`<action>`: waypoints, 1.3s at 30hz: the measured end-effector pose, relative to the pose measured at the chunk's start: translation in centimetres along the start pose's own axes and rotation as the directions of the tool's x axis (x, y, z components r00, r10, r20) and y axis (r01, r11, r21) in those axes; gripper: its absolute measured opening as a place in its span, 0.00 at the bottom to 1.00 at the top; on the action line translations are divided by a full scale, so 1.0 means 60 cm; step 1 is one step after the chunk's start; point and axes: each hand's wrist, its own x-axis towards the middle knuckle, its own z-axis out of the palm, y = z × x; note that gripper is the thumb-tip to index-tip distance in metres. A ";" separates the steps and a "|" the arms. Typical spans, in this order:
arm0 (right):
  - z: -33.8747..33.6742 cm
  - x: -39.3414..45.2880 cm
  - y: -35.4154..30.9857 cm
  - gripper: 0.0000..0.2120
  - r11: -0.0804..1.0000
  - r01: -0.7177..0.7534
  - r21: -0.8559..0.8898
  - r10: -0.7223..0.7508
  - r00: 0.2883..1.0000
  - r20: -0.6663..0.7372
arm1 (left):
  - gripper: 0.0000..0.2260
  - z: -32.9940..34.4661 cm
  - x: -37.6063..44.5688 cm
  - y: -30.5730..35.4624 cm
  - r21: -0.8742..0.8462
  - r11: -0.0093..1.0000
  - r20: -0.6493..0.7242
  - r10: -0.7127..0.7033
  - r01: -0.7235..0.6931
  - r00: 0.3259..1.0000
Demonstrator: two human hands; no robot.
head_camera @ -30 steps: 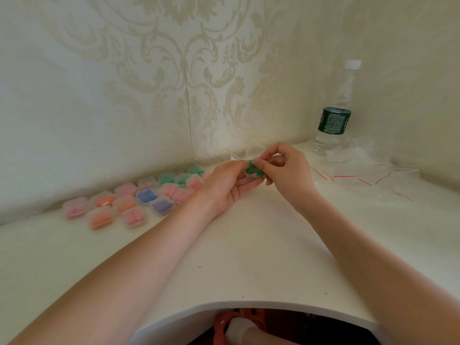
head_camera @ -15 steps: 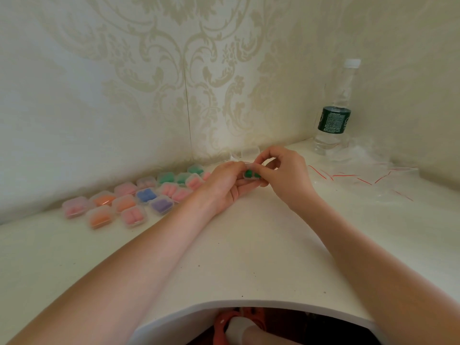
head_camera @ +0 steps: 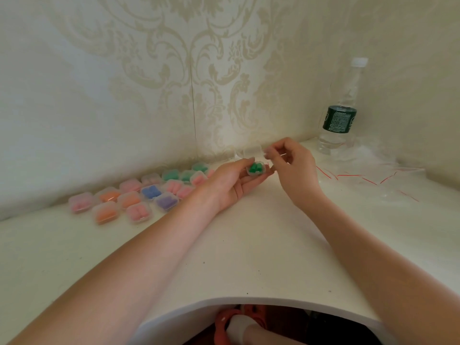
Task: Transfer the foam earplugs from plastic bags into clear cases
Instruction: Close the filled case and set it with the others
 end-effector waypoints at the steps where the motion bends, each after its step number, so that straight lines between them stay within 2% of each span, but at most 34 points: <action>1: -0.001 0.001 -0.001 0.02 1.000 -0.012 0.016 0.012 1.000 -0.026 | 0.07 0.000 0.001 0.000 -0.010 1.000 -0.009 -0.002 0.002 1.000; 4: -0.005 0.005 -0.003 0.03 0.997 -0.058 0.040 0.060 0.997 -0.045 | 0.07 0.002 0.004 -0.001 -0.013 1.000 -0.030 0.001 -0.001 1.000; 9: -0.012 0.007 0.005 0.19 0.985 -0.157 0.069 0.136 0.959 0.247 | 0.07 -0.002 0.005 -0.001 0.003 1.000 -0.006 -0.005 0.005 1.000; 12: -0.021 0.008 0.016 0.29 0.996 -0.093 0.000 0.084 0.901 0.425 | 0.08 -0.003 0.004 0.002 -0.007 1.000 -0.012 -0.011 0.011 1.000; 15: -0.022 0.007 0.024 0.36 0.992 0.041 -0.120 0.019 0.888 0.460 | 0.18 -0.006 0.005 0.004 0.037 0.998 -0.015 -0.045 0.046 0.999; 17: -0.020 0.007 0.028 0.35 0.975 0.131 -0.180 -0.047 0.912 0.408 | 0.25 -0.008 0.007 0.004 0.051 0.997 -0.012 -0.055 0.055 0.998; 20: -0.022 0.010 0.029 0.19 0.960 0.194 -0.203 -0.123 0.940 0.319 | 0.30 -0.007 0.009 0.005 0.051 0.997 -0.005 -0.058 0.059 0.998; 21: -0.022 0.011 0.028 0.13 0.955 0.204 -0.214 -0.137 0.947 0.290 | 0.30 -0.005 0.009 0.004 0.093 0.995 -0.023 -0.037 0.039 0.999; 23: -0.021 0.013 0.024 0.07 0.962 0.184 -0.200 -0.137 0.963 0.231 | 0.26 0.000 0.007 -0.005 0.348 0.934 -0.100 0.118 -0.076 0.988; 24: -0.021 0.014 0.023 0.07 0.968 0.163 -0.191 -0.123 0.971 0.204 | 0.22 -0.001 0.007 -0.011 0.515 0.842 -0.101 0.245 -0.161 0.964; 26: -0.020 0.015 0.019 0.07 0.980 0.115 -0.165 -0.082 0.978 0.191 | 0.17 -0.004 0.006 -0.024 0.717 0.609 0.037 0.452 -0.339 0.891; 27: -0.020 0.014 0.017 0.07 0.984 0.098 -0.148 -0.067 0.978 0.197 | 0.17 -0.005 0.006 -0.028 0.742 0.533 0.108 0.504 -0.407 0.857; 28: -0.018 0.014 0.016 0.08 0.987 0.083 -0.135 -0.055 0.979 0.198 | 0.17 -0.005 0.006 -0.030 0.735 0.503 0.149 0.534 -0.454 0.832; 31: -0.016 0.011 0.017 0.01 1.000 -0.026 -0.006 0.026 0.982 0.185 | 0.10 -0.005 0.007 -0.029 0.712 0.489 0.145 0.599 -0.504 0.787; 33: -0.015 0.011 0.018 0.06 0.991 -0.109 0.073 0.095 0.979 0.179 | 0.07 -0.009 0.012 -0.025 0.736 0.432 0.144 0.652 -0.521 0.744; 34: -0.015 0.011 0.019 0.06 0.992 -0.115 0.056 0.104 0.980 0.172 | 0.07 -0.013 0.015 -0.019 0.761 0.383 0.142 0.689 -0.523 0.711; 36: -0.014 0.012 0.026 0.06 0.995 -0.062 -0.082 0.074 0.986 0.153 | 0.04 -0.026 0.020 -0.001 0.802 0.330 0.095 0.753 -0.497 0.651; 37: -0.014 0.012 0.032 0.09 0.983 -0.016 -0.182 0.047 0.984 0.170 | 0.04 -0.033 0.021 0.008 0.807 0.344 0.050 0.770 -0.480 0.637; 39: -0.012 0.012 0.050 0.18 0.911 0.116 -0.395 0.009 0.953 0.302 | 0.09 -0.043 0.023 0.019 0.790 0.404 -0.036 0.782 -0.461 0.623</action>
